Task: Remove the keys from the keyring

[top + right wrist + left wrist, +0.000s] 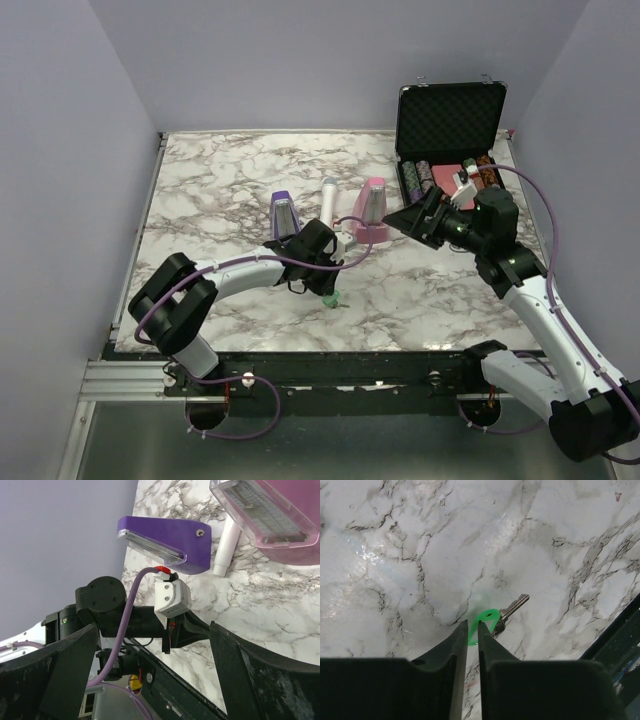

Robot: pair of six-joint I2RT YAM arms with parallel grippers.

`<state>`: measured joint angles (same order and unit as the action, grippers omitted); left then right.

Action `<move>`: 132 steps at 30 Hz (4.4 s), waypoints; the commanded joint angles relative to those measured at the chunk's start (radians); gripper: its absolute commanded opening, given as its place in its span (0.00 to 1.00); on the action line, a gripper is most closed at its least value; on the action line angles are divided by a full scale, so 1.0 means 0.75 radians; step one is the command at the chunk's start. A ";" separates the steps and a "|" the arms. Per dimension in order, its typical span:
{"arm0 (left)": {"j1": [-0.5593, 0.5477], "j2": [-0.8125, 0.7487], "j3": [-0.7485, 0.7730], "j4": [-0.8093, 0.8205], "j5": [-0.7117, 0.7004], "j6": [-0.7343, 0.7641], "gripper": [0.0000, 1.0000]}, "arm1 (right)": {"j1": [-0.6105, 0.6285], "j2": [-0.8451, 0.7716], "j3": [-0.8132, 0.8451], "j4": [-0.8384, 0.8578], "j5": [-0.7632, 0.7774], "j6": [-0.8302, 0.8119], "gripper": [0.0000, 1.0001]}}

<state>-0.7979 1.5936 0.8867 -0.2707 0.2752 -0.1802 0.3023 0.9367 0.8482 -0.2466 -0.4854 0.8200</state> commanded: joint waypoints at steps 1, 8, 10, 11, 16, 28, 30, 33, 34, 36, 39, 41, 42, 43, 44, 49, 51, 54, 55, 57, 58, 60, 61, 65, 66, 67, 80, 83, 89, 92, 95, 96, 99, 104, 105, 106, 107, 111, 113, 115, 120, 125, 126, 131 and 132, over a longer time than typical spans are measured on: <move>0.004 -0.028 0.033 -0.007 0.018 0.011 0.13 | 0.014 -0.022 0.027 -0.045 -0.022 0.013 0.99; 0.004 -0.075 0.039 -0.028 0.022 0.009 0.00 | 0.014 -0.040 0.016 -0.047 -0.020 0.019 0.99; 0.004 -0.082 0.045 -0.038 0.030 0.011 0.07 | 0.014 -0.044 0.014 -0.050 -0.022 0.019 0.99; 0.002 -0.082 0.045 -0.040 0.030 0.015 0.25 | 0.012 -0.046 0.014 -0.050 -0.026 0.019 0.99; 0.006 -0.104 0.041 -0.028 0.056 0.038 0.82 | 0.016 -0.054 0.014 -0.058 -0.032 0.013 0.99; -0.090 0.045 0.104 -0.050 -0.230 -0.062 0.75 | 0.016 -0.063 -0.010 -0.045 -0.024 0.027 0.99; -0.106 0.045 0.092 -0.044 -0.271 -0.081 0.75 | 0.016 -0.065 -0.020 -0.037 -0.024 0.032 0.99; -0.120 0.035 0.074 -0.038 -0.322 -0.091 0.74 | 0.016 -0.071 -0.035 -0.027 -0.022 0.040 0.99; -0.122 0.033 0.069 -0.040 -0.332 -0.091 0.73 | 0.016 -0.075 -0.041 -0.023 -0.022 0.040 0.99; -0.129 0.033 0.065 -0.046 -0.355 -0.091 0.70 | 0.016 -0.075 -0.047 -0.015 -0.022 0.044 0.99; -0.139 0.041 0.053 -0.044 -0.357 -0.095 0.67 | 0.014 -0.075 -0.057 -0.003 -0.024 0.052 0.99; -0.141 0.051 0.047 -0.042 -0.357 -0.097 0.64 | 0.014 -0.073 -0.057 0.000 -0.024 0.054 0.99; -0.143 0.055 0.043 -0.038 -0.347 -0.095 0.61 | 0.016 -0.073 -0.057 0.000 -0.024 0.052 0.99; -0.143 0.055 0.041 -0.030 -0.332 -0.095 0.59 | 0.016 -0.073 -0.057 0.000 -0.024 0.054 0.99; -0.145 0.060 0.037 -0.026 -0.316 -0.091 0.58 | 0.016 -0.073 -0.059 0.000 -0.026 0.054 0.99; -0.145 0.074 0.045 -0.028 -0.271 -0.081 0.56 | 0.016 -0.075 -0.055 -0.005 -0.024 0.052 0.99; -0.147 0.076 0.039 -0.030 -0.277 -0.081 0.58 | 0.014 -0.077 -0.055 -0.009 -0.024 0.048 0.99; -0.149 0.070 0.020 -0.020 -0.283 -0.097 0.59 | 0.016 -0.079 -0.061 -0.009 -0.022 0.050 0.99; -0.153 0.066 0.014 -0.020 -0.287 -0.103 0.59 | 0.016 -0.081 -0.063 -0.007 -0.022 0.054 0.99; -0.159 0.070 0.010 -0.013 -0.293 -0.107 0.53 | 0.016 -0.083 -0.073 0.006 -0.026 0.060 0.99; -0.161 0.078 0.014 -0.017 -0.293 -0.109 0.49 | 0.016 -0.081 -0.076 0.010 -0.028 0.066 0.99; -0.167 0.094 0.022 -0.028 -0.293 -0.109 0.39 | 0.016 -0.081 -0.076 0.014 -0.032 0.068 0.99; -0.169 0.100 0.028 -0.032 -0.295 -0.109 0.35 | 0.016 -0.079 -0.072 0.010 -0.030 0.068 0.99; -0.178 0.096 0.039 -0.036 -0.293 -0.111 0.28 | 0.016 -0.077 -0.065 0.006 -0.030 0.060 0.99; -0.178 0.094 0.045 -0.044 -0.293 -0.111 0.26 | 0.016 -0.077 -0.065 0.006 -0.030 0.062 0.99; -0.178 0.088 0.051 -0.050 -0.293 -0.109 0.25 | 0.016 -0.077 -0.063 0.006 -0.030 0.060 0.99; -0.178 -0.188 0.147 -0.222 -0.355 -0.124 0.14 | 0.016 -0.026 0.065 -0.076 -0.032 -0.026 1.00; -0.178 -0.271 0.180 -0.283 -0.404 -0.120 0.13 | 0.016 -0.001 0.115 -0.082 -0.058 -0.028 1.00; -0.178 -0.470 0.255 -0.388 -0.455 -0.107 0.13 | 0.016 0.023 0.166 0.012 -0.158 0.058 1.00; -0.178 -0.570 0.317 -0.441 -0.467 -0.095 0.13 | 0.016 0.033 0.168 0.122 -0.244 0.130 1.00; -0.178 -0.650 0.411 -0.494 -0.494 -0.091 0.13 | 0.016 0.040 0.145 0.295 -0.334 0.230 1.00; -0.178 -0.666 0.447 -0.512 -0.498 -0.091 0.13 | 0.016 0.038 0.133 0.377 -0.367 0.266 1.00; -0.178 -0.707 0.550 -0.549 -0.490 -0.097 0.13 | 0.016 0.040 0.060 0.671 -0.455 0.430 1.00; -0.178 -0.722 0.711 -0.572 -0.459 -0.128 0.13 | 0.018 0.091 0.025 0.993 -0.519 0.588 1.00; -0.178 -0.716 0.740 -0.578 -0.453 -0.142 0.13 | 0.020 0.099 0.029 1.014 -0.517 0.588 1.00; -0.178 -0.708 0.771 -0.578 -0.447 -0.152 0.13 | 0.028 0.107 0.035 1.044 -0.515 0.592 1.00; -0.178 -0.701 0.801 -0.582 -0.433 -0.167 0.13 | 0.035 0.119 0.039 1.079 -0.512 0.602 1.00; -0.178 -0.681 0.900 -0.564 -0.381 -0.214 0.13 | 0.092 0.176 0.037 1.263 -0.480 0.668 1.00; -0.178 -0.675 0.936 -0.553 -0.369 -0.232 0.13 | 0.122 0.211 0.035 1.349 -0.472 0.710 1.00; -0.178 -0.675 0.961 -0.539 -0.367 -0.250 0.12 | 0.157 0.248 0.031 1.457 -0.463 0.757 1.00; -0.178 -0.677 1.006 -0.488 -0.322 -0.314 0.13 | 0.241 0.297 0.045 1.613 -0.416 0.774 0.99; -0.178 -0.687 1.039 -0.429 -0.330 -0.398 0.12 | 0.304 0.328 0.055 1.705 -0.378 0.774 0.95; -0.178 -0.691 1.047 -0.418 -0.332 -0.410 0.11 | 0.321 0.340 0.057 1.732 -0.369 0.778 0.95; -0.178 -0.697 1.070 -0.371 -0.314 -0.453 0.12 | 0.384 0.377 0.082 1.812 -0.345 0.788 0.91; -0.176 -0.697 1.076 -0.365 -0.316 -0.465 0.12 | 0.399 0.383 0.094 1.820 -0.347 0.784 0.89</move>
<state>-0.9253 1.0843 1.6604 -0.6018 0.0128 -0.4732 0.5674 1.2060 0.8783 1.0203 -0.7746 1.4010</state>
